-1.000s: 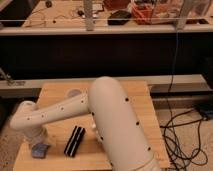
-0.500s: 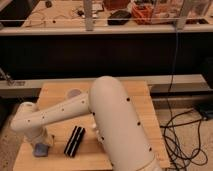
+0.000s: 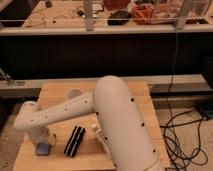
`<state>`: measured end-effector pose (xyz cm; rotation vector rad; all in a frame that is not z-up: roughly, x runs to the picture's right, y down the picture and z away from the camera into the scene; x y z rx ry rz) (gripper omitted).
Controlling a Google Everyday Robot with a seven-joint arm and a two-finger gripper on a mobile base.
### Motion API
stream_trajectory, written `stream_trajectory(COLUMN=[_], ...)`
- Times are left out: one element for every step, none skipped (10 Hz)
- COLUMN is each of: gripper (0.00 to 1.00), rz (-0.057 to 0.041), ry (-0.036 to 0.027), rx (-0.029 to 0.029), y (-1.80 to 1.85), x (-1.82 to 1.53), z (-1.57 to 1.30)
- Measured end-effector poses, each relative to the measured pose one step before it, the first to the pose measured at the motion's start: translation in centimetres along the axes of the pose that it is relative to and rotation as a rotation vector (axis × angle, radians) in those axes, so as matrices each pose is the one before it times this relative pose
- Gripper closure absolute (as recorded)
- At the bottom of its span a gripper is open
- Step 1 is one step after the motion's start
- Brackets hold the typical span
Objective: Wipe the white sponge on the table
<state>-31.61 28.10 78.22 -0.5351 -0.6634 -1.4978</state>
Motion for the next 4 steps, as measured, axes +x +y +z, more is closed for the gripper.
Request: stream_trajectory(gripper=[0.46, 0.46, 0.46, 0.46], rz=[0.01306, 0.01224, 0.00896, 0.01479], ry=[0.00066, 0.00148, 0.00320, 0.00653], rx=[0.00328, 0.00472, 0.00105, 0.00352], y=[0.801, 0.582, 0.483, 0.734], x=[0.154, 0.103, 0.092, 0.329], z=[0.010, -0.048, -0.191, -0.355])
